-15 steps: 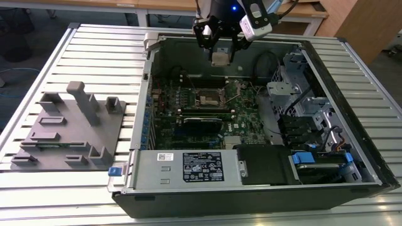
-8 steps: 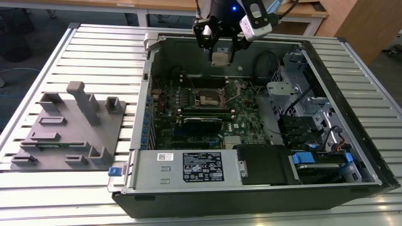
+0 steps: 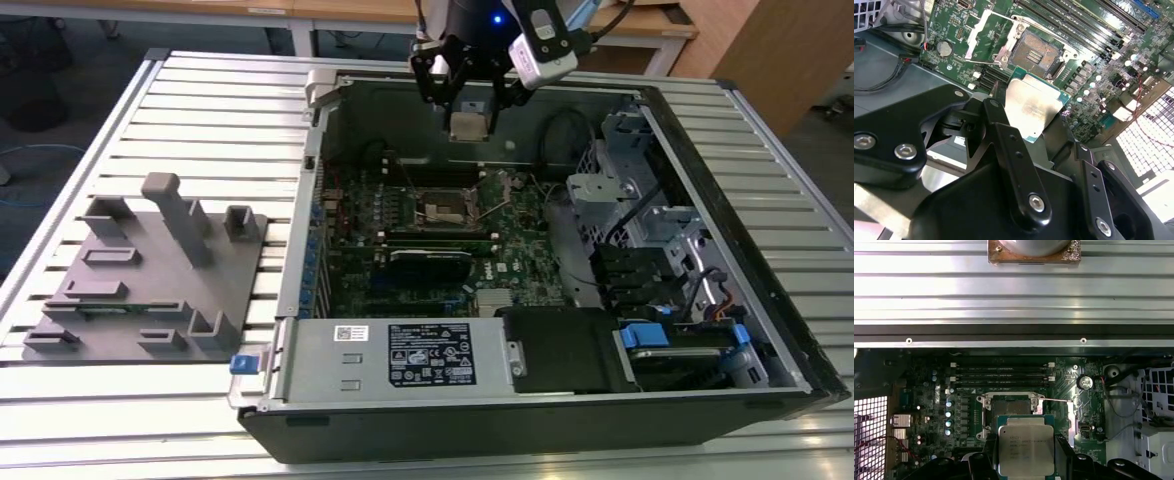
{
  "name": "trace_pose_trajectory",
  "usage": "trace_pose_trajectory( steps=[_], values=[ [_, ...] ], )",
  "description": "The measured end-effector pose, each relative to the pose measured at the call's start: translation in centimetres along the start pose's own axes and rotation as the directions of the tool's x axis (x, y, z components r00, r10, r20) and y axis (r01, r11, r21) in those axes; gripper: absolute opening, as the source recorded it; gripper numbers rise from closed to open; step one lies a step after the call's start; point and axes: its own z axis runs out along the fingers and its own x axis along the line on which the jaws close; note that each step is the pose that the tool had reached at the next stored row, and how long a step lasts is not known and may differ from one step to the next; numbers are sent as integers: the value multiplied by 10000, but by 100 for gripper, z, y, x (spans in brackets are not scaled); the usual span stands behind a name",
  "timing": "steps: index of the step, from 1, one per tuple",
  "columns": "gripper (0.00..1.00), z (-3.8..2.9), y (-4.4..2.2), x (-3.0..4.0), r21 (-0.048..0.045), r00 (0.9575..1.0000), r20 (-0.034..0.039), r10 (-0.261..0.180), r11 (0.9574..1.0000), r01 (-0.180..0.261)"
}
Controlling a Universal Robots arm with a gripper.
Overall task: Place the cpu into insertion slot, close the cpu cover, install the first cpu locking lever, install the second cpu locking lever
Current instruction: 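Place the cpu into insertion slot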
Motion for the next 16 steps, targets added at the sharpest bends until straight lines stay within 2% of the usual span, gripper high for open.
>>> trace_pose_trajectory(
  steps=[9,16],
  values=[
    [54,23,-2,2,0,10000,19,-2,10000,2],
    [54,64,-6,8,-1,10000,73,-7,10000,7]
  ],
)
